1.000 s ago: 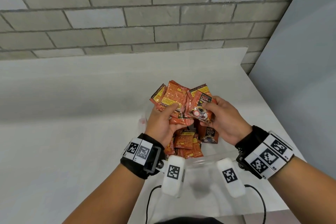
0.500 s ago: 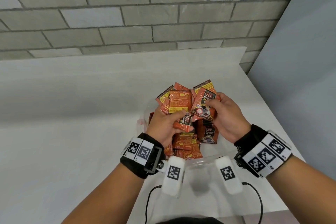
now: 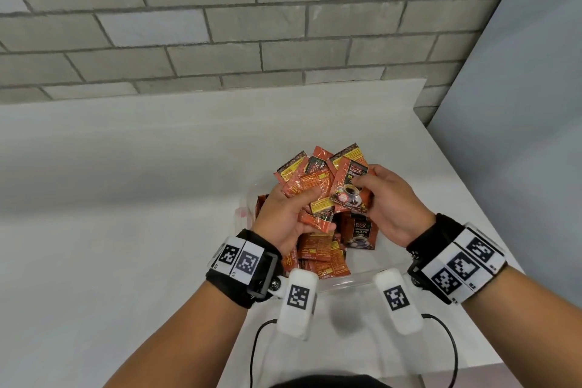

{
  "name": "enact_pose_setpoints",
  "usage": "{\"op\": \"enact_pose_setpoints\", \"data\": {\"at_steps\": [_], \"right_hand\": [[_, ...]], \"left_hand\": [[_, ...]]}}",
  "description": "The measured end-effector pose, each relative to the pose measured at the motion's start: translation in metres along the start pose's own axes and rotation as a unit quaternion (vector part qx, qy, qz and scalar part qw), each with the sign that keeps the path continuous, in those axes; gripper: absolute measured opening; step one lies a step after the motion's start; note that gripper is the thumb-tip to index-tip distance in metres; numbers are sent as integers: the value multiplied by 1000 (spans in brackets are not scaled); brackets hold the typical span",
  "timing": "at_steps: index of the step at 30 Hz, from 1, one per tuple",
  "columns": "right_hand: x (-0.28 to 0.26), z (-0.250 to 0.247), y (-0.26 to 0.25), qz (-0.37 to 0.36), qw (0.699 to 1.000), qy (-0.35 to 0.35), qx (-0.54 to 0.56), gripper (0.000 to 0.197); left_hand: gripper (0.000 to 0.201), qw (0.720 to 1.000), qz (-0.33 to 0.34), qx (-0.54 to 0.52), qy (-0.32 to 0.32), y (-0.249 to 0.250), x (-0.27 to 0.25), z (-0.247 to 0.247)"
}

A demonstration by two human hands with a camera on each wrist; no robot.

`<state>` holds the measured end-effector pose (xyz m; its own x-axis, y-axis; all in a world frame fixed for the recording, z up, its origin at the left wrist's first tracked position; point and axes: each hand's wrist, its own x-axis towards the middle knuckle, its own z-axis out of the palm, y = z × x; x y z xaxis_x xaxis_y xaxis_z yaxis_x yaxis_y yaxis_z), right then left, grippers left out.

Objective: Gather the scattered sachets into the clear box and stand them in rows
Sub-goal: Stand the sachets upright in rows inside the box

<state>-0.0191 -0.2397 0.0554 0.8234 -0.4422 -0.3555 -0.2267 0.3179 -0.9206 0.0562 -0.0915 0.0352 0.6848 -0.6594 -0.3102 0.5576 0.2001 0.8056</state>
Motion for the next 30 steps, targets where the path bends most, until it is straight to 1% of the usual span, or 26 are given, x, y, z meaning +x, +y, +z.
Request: {"op": "enact_pose_setpoints", "data": {"at_steps": [2,4,5,8,11,14,16,18,19,21,23,24,26,27,30], "right_hand": [[-1,2,-1,-4,1000,-20,-19,11],[-1,4,-2,-12,998,-27,-52,14],[-1,4,-2,-16,997,-25,-67,15],[0,2,-4,-21,994,-23,-106,21],[-1,1,-4,-15,990,-27,-137,25],[-2,1,-4,-12,990,-34,-133,25],[-1,1,-3,-12,991,-41,-124,32],[-1,0,-2,-10,992,-48,-117,30],[-1,-2,-3,-10,992,-48,-114,27],[0,-9,-1,-15,993,-49,-103,26],[-1,-14,-5,-22,995,-53,-78,25],[0,-18,-7,-27,996,-54,-66,24],[1,-22,-12,-36,996,-50,-67,20],[1,-22,-15,-40,994,-47,-85,18],[2,-20,-18,-35,983,-48,-173,15]], "left_hand": [[22,999,19,34,-1,-1,1,0],[25,999,29,43,4,-1,1,1],[26,999,28,32,12,0,2,1],[40,999,15,-6,47,2,3,0],[32,997,40,27,55,3,5,-2],[26,997,42,29,55,4,6,-3],[36,997,31,19,64,5,7,-4],[42,997,26,14,74,5,8,-5],[41,996,26,12,79,5,9,-7],[28,996,31,15,77,6,9,-11],[16,997,34,36,61,9,8,-16],[14,997,32,52,51,10,7,-18],[19,996,21,80,28,10,5,-22],[24,995,15,94,12,9,4,-22],[51,992,-2,128,-13,6,1,-18]]}}
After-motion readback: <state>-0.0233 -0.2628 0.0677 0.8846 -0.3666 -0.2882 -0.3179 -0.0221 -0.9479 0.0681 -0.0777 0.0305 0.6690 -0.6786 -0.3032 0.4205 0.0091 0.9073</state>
